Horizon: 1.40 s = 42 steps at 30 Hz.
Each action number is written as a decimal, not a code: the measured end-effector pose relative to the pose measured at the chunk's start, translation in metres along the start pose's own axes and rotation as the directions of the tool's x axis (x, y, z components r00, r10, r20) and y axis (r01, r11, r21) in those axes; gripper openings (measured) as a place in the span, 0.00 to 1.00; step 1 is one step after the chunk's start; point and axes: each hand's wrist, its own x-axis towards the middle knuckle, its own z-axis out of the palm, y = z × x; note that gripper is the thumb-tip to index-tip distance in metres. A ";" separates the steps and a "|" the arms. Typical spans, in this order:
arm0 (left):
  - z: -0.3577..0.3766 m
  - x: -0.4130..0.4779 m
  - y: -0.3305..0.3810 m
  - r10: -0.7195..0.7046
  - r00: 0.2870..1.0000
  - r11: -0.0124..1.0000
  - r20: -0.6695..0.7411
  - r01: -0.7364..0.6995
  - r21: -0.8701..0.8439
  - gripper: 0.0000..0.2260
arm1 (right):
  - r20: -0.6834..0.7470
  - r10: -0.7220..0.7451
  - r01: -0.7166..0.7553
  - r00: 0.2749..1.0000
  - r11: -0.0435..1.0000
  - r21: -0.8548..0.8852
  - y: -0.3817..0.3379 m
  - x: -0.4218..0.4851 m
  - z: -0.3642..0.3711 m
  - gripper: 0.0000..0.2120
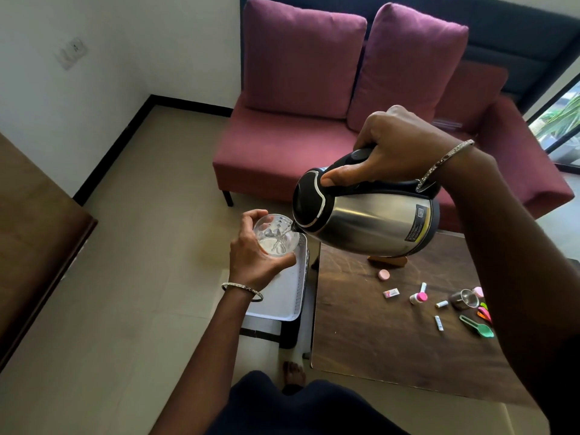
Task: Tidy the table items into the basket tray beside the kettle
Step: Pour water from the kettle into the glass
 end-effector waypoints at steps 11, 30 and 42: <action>0.001 0.000 -0.003 -0.002 1.000 1.000 0.011 0.002 -0.008 0.37 | -0.006 0.019 -0.019 1.000 1.000 -0.011 0.001 -0.002 0.001 0.35; 0.004 0.000 -0.006 -0.003 1.000 1.000 0.028 0.003 -0.004 0.37 | 0.015 0.025 -0.025 1.000 1.000 -0.008 0.002 -0.004 -0.002 0.35; 0.005 -0.001 -0.003 -0.018 0.999 1.000 0.039 0.019 -0.016 0.37 | 0.021 0.011 -0.010 1.000 0.999 -0.049 0.000 -0.003 -0.001 0.37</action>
